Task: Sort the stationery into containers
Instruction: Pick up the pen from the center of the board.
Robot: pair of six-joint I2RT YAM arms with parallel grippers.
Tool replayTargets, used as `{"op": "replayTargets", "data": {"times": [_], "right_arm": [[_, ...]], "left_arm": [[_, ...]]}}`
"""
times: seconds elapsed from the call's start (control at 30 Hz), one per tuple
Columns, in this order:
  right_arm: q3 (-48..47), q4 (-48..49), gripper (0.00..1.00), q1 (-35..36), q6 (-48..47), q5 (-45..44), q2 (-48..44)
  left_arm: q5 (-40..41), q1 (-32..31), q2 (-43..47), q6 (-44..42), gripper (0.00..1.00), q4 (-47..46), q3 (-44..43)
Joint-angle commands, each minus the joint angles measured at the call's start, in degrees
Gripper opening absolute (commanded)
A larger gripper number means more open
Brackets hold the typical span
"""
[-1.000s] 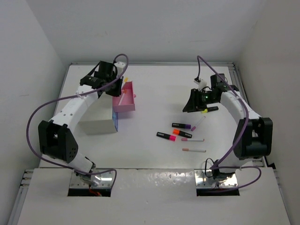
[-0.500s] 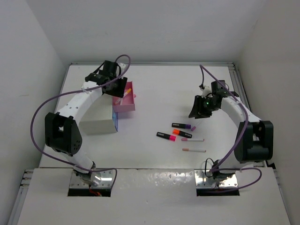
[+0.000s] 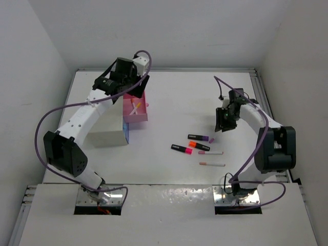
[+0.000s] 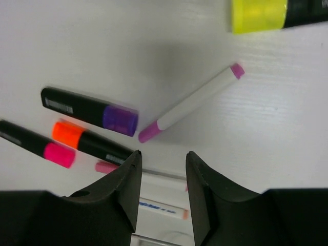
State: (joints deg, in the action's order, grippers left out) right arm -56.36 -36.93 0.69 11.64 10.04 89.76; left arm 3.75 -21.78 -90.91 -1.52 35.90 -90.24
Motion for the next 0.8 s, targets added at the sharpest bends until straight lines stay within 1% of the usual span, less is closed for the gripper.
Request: {"op": "replayTargets", "data": {"times": [0.0,0.03,0.07,0.1,0.13,0.17,0.2,0.23,0.27,0.33,0.37,0.43,0.47,0.57,0.77], "right_arm": [[-6.6,-2.3,0.39,0.8,-16.3,0.0,3.5],[-8.1,-4.6,0.39,0.7,-20.1,1.2,4.0],[-10.0,-5.8,0.40,0.7,-23.6,3.2,4.5],[-10.9,-8.3,0.41,0.9,-31.6,4.4,5.1],[-11.6,-9.5,0.41,1.0,-36.2,5.4,5.3],[-13.1,-10.6,0.41,1.1,-40.2,6.8,5.6],[-13.7,-12.6,0.41,1.1,-48.6,8.0,6.0],[-14.5,-13.5,0.42,1.2,-53.4,8.8,6.2],[-14.7,-15.4,0.42,1.2,-61.7,10.2,6.8],[-16.2,-18.1,0.43,1.2,-69.4,11.7,7.9],[-16.8,-21.7,0.45,1.2,-76.5,12.8,8.7],[-19.3,-25.0,0.47,1.2,-82.1,13.5,11.5],[-20.4,-28.3,0.49,1.2,-86.4,13.9,12.6],[-23.0,-31.3,0.51,1.7,-90.8,13.6,17.4],[-19.5,-26.4,0.51,3.1,-96.0,9.9,19.4]], "left_arm": [[-2.9,-1.2,4.3,-5.6,0.68,-2.8,0.6],[-3.4,-1.2,4.6,-6.6,0.68,-2.6,1.0],[-6.6,-1.3,5.0,-10.4,0.69,-2.4,1.8],[-12.0,-1.3,5.7,-12.9,0.69,-1.5,2.2],[-14.6,-1.3,5.9,-15.1,0.69,-0.8,2.4],[-17.0,-1.4,6.2,-18.4,0.72,0.0,3.0],[-20.4,-1.3,6.8,-19.4,0.74,0.7,3.2],[-21.9,-1.2,7.0,-20.7,0.75,0.9,3.6],[-24.5,-1.2,7.1,-21.2,0.76,1.3,3.6],[-26.2,-1.3,7.1,-21.7,0.77,1.7,3.3],[-27.6,-1.2,6.9,-21.7,0.77,1.9,2.9],[-28.8,-0.9,7.0,-21.5,0.77,2.0,2.7],[-29.8,-0.7,7.3,-21.4,0.77,2.0,2.7],[-30.5,-0.6,7.4,-20.7,0.77,2.2,2.9],[-30.9,-0.2,7.5,-20.5,0.77,3.2,3.0]]}}
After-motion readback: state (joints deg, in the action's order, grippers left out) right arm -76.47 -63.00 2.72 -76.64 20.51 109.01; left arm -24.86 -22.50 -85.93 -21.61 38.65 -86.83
